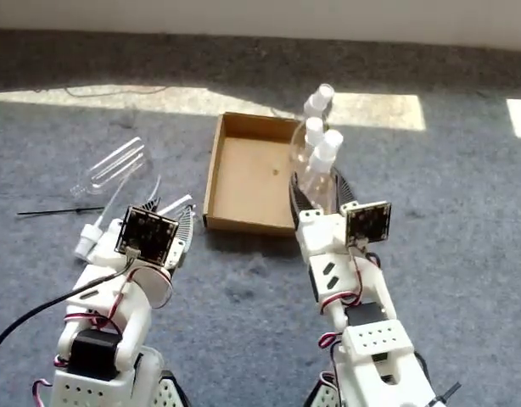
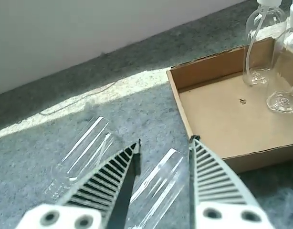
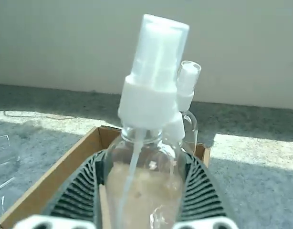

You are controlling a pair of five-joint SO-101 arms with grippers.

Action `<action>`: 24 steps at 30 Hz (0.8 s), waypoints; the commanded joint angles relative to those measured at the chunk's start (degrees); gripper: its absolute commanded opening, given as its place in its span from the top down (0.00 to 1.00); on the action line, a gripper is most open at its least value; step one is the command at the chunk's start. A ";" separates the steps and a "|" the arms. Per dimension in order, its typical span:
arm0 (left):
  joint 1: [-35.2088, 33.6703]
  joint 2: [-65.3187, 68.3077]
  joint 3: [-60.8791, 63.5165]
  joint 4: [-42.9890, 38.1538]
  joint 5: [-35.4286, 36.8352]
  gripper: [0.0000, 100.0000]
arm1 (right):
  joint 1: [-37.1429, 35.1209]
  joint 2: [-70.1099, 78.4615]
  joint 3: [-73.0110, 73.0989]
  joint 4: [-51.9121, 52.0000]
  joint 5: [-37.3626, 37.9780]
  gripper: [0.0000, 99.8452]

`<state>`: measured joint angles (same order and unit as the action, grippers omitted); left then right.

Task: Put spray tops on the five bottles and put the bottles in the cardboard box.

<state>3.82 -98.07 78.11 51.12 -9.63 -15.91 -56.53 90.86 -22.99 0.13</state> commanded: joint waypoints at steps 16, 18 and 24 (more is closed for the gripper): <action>-0.66 -0.57 -0.57 -1.05 -0.18 0.84 | 0.48 12.97 -2.77 -12.00 -0.88 1.00; -0.66 -0.57 -0.57 -1.05 -0.18 0.84 | 0.48 14.90 -2.77 -13.41 -0.70 1.00; -0.66 -0.57 -0.57 -1.05 -0.18 0.84 | 0.66 21.32 -5.49 -15.96 -0.79 1.00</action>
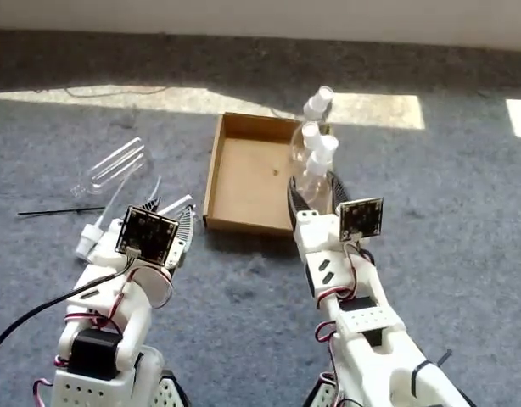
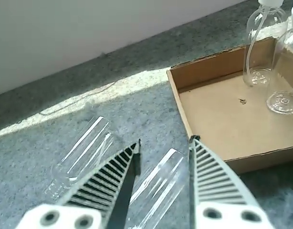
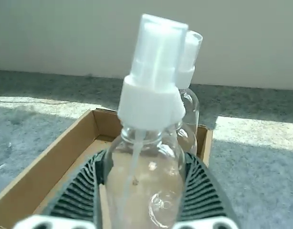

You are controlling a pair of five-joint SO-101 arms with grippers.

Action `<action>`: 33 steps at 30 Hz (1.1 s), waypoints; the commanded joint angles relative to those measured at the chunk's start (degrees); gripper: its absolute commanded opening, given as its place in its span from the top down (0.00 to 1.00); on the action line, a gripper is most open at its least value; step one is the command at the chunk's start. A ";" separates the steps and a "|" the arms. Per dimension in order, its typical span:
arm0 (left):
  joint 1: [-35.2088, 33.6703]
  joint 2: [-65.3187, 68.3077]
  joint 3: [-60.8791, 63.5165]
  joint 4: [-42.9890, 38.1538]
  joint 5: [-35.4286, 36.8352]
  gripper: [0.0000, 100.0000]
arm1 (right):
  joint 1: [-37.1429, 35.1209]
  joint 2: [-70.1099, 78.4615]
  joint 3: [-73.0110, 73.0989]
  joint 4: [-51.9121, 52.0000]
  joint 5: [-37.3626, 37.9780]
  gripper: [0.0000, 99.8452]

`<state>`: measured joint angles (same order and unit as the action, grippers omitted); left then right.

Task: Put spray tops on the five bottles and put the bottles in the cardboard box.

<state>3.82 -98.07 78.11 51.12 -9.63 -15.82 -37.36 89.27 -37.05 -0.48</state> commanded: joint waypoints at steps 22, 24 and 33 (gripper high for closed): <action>-0.66 -0.57 -0.57 -1.05 -0.18 0.84 | 0.66 10.86 -4.18 -6.90 0.18 0.99; -0.66 -0.57 -0.57 -1.05 -0.18 0.84 | 0.66 10.86 -4.18 -6.90 0.18 0.99; -0.66 -0.57 -0.66 -1.14 -0.18 0.84 | 0.31 10.42 -3.74 -6.90 4.13 0.99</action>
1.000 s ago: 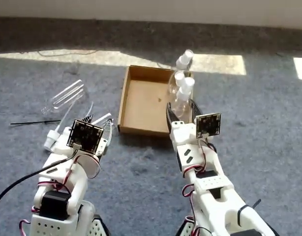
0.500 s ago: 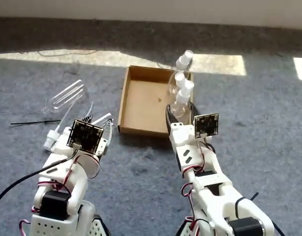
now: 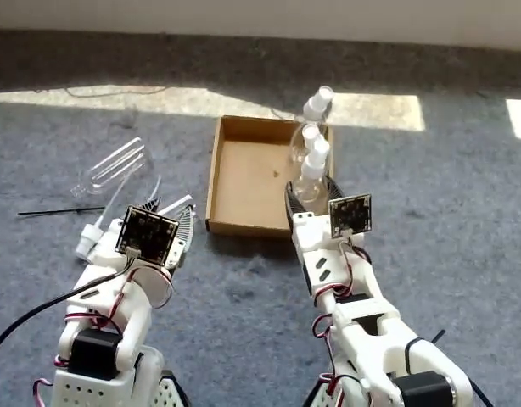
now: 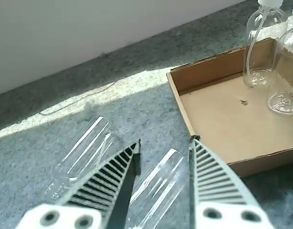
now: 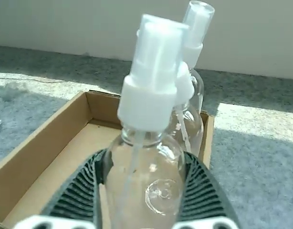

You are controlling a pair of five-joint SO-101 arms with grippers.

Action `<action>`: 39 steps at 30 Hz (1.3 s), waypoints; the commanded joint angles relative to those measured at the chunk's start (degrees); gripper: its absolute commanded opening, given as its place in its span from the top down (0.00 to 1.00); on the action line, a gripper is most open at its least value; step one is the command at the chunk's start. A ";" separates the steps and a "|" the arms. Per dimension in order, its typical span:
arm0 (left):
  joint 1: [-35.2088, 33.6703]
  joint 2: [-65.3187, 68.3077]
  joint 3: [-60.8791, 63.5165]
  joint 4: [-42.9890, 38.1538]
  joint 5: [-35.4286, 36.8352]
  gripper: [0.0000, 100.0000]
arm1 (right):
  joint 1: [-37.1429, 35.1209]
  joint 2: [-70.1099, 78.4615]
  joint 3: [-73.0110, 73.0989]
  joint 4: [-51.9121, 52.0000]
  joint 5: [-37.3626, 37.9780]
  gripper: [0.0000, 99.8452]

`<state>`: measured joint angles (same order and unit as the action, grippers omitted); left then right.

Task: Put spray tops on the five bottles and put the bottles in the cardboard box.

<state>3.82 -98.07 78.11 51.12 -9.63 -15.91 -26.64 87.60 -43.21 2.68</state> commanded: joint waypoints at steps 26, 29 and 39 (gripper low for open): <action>-0.66 -0.75 -0.48 -1.23 -0.18 0.84 | 0.40 -0.31 -2.24 -0.84 0.88 0.90; -0.66 -0.75 -0.48 -1.23 -0.18 0.84 | 0.40 -0.31 -2.24 -0.84 0.88 0.90; -0.66 -0.84 -0.48 -1.23 -0.18 0.84 | 0.40 -0.40 -2.15 -0.84 0.88 0.77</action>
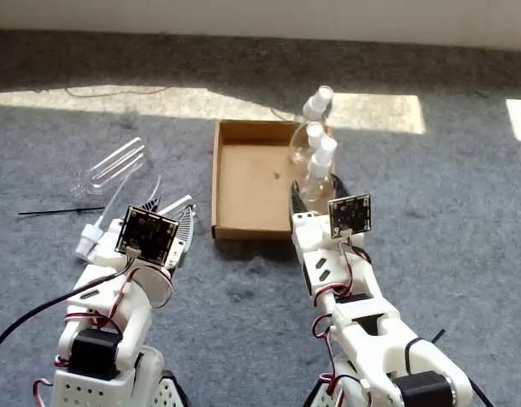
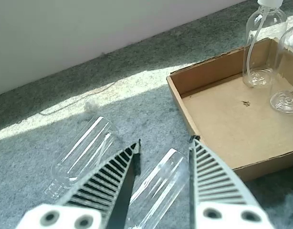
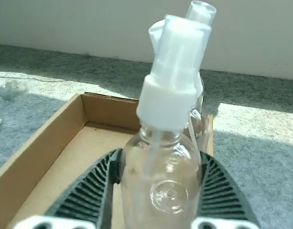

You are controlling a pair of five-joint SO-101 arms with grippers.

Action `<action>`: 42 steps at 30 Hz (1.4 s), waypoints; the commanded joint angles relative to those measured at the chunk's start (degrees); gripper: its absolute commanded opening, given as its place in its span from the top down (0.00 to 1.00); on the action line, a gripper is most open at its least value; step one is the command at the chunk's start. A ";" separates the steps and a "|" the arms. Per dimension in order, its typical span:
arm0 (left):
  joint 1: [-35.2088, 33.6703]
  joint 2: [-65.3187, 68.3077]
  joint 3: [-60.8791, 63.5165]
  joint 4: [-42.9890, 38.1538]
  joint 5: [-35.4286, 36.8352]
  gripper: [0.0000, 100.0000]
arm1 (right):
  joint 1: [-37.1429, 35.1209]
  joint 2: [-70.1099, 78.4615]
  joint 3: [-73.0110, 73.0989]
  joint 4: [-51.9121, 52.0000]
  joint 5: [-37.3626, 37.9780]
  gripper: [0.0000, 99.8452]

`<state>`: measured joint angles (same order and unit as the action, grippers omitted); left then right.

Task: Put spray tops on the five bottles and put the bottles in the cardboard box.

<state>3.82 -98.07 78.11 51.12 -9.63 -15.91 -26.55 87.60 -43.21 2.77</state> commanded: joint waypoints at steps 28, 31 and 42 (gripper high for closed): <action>-0.66 -0.84 -0.40 -1.23 -0.18 0.84 | 0.84 -0.57 -2.59 -0.75 1.23 0.75; -0.66 -0.84 -0.40 -1.23 -0.18 0.84 | 1.89 -3.56 -3.82 1.01 1.23 0.75; -0.66 -0.84 -0.40 -1.23 -0.18 0.84 | 2.95 -23.78 -14.99 33.80 0.88 0.75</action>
<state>3.82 -98.07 78.11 51.12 -9.63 -13.63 -46.07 78.29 -15.25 3.30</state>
